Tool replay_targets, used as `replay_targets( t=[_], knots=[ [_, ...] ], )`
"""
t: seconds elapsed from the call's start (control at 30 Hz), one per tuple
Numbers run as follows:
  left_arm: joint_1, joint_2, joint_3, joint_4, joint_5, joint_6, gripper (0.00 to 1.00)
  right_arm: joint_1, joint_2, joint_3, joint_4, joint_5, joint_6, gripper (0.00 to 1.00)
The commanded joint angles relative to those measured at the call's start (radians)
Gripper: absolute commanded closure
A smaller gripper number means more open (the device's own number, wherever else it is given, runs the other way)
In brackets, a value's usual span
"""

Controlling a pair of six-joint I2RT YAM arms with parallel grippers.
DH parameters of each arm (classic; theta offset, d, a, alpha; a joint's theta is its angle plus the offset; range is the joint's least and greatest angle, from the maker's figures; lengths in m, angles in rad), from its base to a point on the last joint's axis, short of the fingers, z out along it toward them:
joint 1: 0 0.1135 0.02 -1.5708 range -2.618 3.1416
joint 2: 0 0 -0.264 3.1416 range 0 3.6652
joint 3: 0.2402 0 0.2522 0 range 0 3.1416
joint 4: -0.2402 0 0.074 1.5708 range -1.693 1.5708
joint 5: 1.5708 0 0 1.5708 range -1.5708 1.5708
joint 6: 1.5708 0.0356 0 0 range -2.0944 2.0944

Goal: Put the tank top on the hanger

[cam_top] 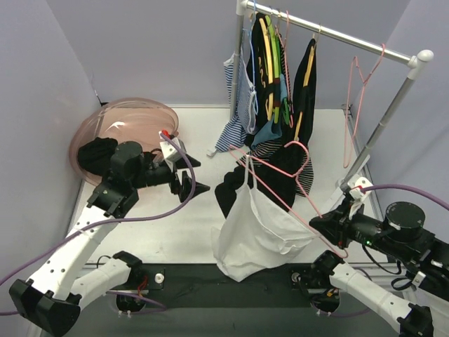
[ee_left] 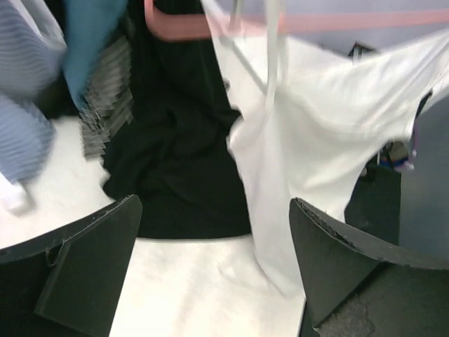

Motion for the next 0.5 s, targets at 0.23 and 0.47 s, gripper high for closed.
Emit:
replay_targets(
  t=[0.23, 0.47],
  knots=[
    [-0.617, 0.154, -0.297, 0.307, -0.529, 0.078, 0.03, -0.057, -0.033, 0.183, -0.173, 0.170, 0.020, 1.00],
    [-0.795, 0.556, -0.205, 0.442, -0.824, 0.056, 0.03, -0.136, -0.016, 0.253, -0.216, 0.156, 0.015, 1.00]
  ],
)
